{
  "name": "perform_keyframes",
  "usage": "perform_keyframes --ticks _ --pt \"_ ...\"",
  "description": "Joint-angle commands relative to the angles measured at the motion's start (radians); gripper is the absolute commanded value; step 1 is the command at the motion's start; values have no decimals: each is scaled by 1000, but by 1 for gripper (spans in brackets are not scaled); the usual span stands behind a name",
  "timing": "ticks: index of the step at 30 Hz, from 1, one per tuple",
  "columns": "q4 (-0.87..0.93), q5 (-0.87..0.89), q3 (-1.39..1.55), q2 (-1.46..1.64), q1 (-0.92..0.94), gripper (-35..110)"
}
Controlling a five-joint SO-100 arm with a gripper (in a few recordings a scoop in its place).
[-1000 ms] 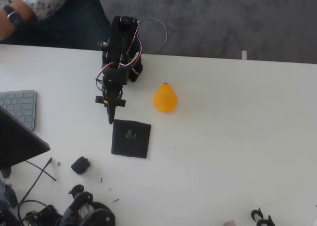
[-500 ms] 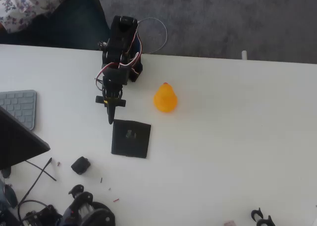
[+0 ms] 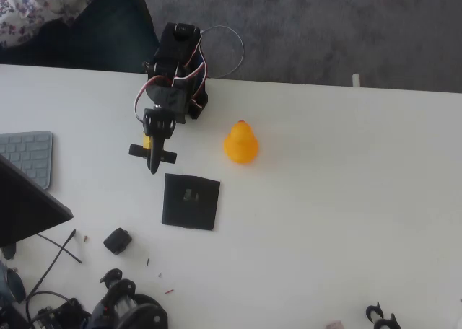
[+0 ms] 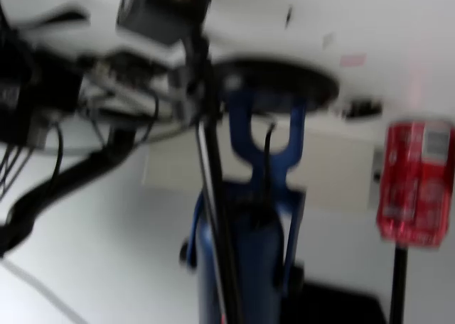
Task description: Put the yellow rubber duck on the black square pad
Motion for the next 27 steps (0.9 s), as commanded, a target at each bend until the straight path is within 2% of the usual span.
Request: perform_keyframes --ticks 1,18,27 --pt "-20 -12 -95 12 14 28" --pt "-20 -31 -275 -40 3 29" --pt "-18 -311 -368 -347 -118 29"
